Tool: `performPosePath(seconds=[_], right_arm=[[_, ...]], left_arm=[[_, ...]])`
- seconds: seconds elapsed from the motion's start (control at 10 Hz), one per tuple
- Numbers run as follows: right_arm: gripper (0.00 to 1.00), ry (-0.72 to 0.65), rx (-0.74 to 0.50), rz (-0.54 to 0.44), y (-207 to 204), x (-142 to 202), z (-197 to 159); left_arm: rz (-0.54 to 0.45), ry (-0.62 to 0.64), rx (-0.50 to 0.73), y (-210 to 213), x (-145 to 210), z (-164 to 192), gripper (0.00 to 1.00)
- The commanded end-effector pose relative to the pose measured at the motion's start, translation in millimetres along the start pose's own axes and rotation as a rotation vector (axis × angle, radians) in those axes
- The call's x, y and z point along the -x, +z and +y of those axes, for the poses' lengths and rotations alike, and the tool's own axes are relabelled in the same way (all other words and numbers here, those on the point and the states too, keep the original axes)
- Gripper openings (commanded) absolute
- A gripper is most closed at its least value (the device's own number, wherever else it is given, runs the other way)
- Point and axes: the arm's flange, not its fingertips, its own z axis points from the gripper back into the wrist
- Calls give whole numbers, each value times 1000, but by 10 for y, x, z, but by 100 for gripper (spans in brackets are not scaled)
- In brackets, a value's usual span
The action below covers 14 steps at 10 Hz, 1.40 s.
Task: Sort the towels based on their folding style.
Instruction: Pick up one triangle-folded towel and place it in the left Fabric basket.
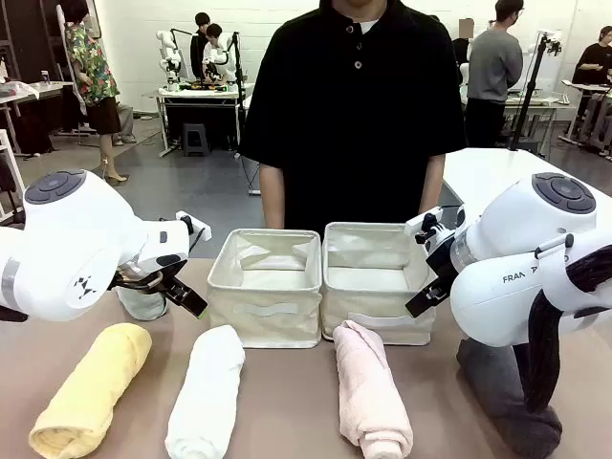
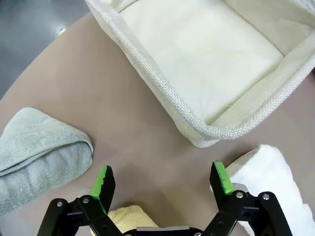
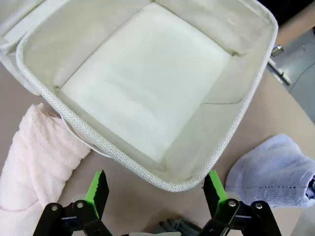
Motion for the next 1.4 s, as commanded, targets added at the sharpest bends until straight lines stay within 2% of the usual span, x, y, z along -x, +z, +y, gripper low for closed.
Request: performPosePath(seconds=[0.0,1.3], right_arm=[[100,0,1,-2,5,-4,-1],[100,0,1,-2,5,-4,-1]], left_arm=[[0,0,0,0,0,0,100],[0,0,0,0,0,0,100]])
